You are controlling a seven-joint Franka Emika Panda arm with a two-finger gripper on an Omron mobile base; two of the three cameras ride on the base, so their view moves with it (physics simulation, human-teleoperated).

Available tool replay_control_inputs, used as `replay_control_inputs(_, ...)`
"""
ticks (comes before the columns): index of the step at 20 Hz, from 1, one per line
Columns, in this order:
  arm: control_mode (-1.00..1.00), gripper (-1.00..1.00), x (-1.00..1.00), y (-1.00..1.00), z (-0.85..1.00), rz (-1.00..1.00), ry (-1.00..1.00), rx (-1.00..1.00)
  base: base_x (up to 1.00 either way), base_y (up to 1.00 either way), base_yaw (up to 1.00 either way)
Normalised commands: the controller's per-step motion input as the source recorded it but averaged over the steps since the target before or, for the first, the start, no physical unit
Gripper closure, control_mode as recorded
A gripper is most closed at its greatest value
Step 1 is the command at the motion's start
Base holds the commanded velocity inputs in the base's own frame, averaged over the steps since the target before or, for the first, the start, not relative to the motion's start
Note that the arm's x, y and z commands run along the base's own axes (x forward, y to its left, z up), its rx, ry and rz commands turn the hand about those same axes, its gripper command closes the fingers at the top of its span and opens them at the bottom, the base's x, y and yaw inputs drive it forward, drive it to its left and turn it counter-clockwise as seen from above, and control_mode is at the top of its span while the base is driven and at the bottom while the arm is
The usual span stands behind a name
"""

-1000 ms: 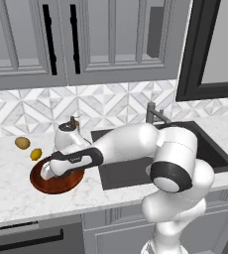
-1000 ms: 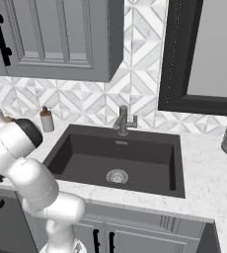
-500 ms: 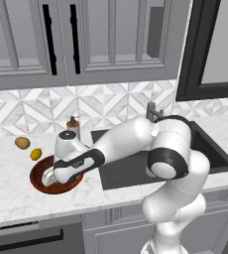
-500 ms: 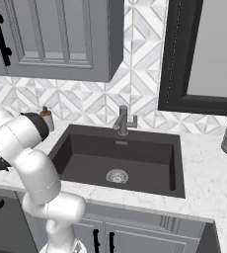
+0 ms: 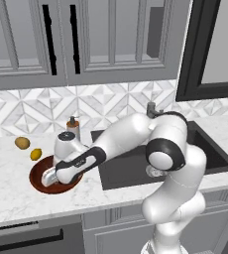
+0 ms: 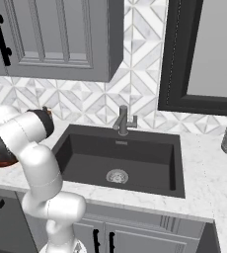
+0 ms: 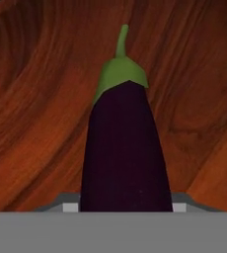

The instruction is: Pick the eggplant from the sink and place it in the bowl. Then pick the bowl and place it in the microwave. Then close the microwave door and press the start button.

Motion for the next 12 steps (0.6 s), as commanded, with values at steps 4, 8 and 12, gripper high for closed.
replay_control_inputs(4,-1.00,-1.00,0.01,0.00,0.06,0.00,0.00,0.00,0.00,0.00,0.00)
replay_control_inputs(8,-1.00,-1.00,0.00,0.00,0.26,-0.02,0.00,0.00,0.00,0.00,0.00)
replay_control_inputs(12,-1.00,-1.00,-0.06,-0.06,0.40,-0.06,0.00,0.01,0.00,0.00,0.00)
